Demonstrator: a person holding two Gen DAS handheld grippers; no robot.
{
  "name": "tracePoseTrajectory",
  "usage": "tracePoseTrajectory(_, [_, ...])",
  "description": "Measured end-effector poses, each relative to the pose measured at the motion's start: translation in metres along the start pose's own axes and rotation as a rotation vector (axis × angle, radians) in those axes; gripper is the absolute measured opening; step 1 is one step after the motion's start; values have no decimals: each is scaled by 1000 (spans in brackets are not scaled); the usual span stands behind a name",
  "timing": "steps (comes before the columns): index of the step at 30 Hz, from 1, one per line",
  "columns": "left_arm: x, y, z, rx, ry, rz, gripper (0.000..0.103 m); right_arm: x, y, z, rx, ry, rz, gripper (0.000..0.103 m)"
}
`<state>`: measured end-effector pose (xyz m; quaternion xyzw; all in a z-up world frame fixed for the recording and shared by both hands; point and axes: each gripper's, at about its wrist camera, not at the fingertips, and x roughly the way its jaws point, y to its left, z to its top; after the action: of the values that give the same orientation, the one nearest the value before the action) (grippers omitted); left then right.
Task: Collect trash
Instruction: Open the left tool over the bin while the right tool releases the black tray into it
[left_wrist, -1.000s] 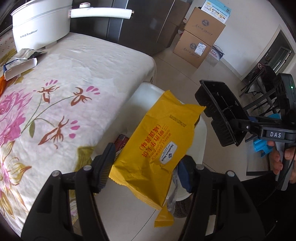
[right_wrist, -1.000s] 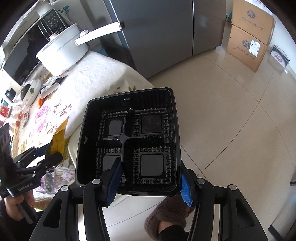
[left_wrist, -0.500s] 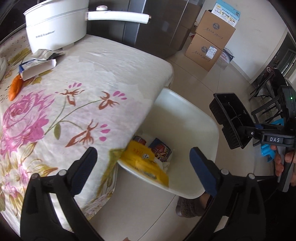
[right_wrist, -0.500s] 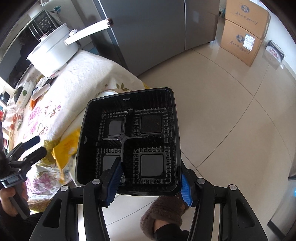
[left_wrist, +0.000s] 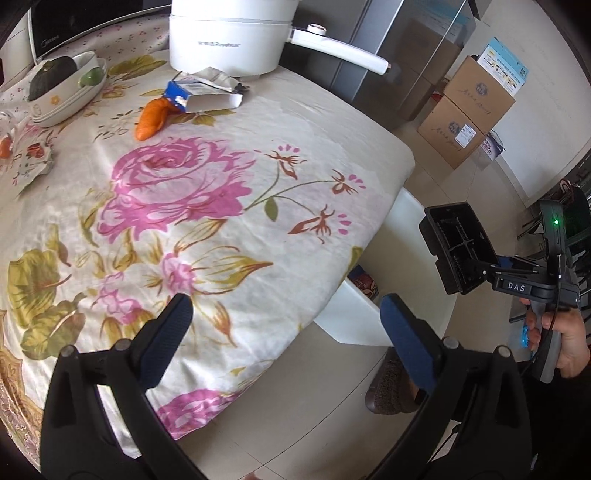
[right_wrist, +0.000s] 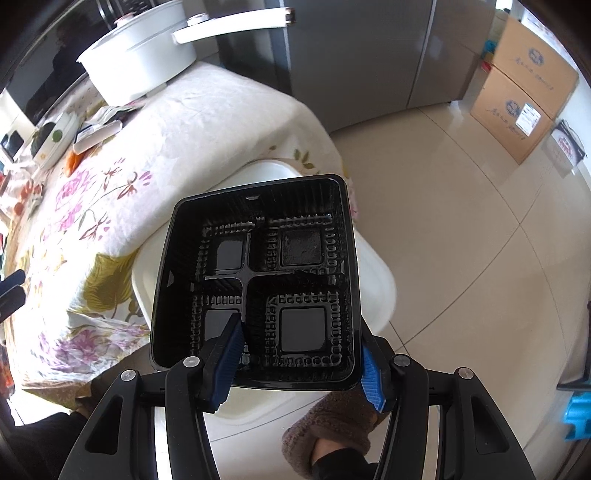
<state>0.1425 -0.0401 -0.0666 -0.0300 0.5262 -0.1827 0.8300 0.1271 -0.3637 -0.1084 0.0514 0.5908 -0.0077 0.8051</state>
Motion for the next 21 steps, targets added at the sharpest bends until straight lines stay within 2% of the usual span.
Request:
tracePoseTrajectory(10, [-31,44,-18,-38,-20,54,101,8,51,13,-62,10,-7,60])
tracePoseTrajectory(11, [-34,49,-21,-45,-21,59,101,9,53,14,-57,13,-6,61])
tracePoseTrajectory(13, [-40,60,-25,-61,-25,68,101,9,61,17,-46,12,-1,70])
tracePoseTrajectory(15, [-45,71,-30,-78,-30,76,101,8,67,19,-40,8,8,73])
tracePoseTrajectory(21, [-59,101,-45,-127,-41,102,101,4,92,24,-66,-4,38,74])
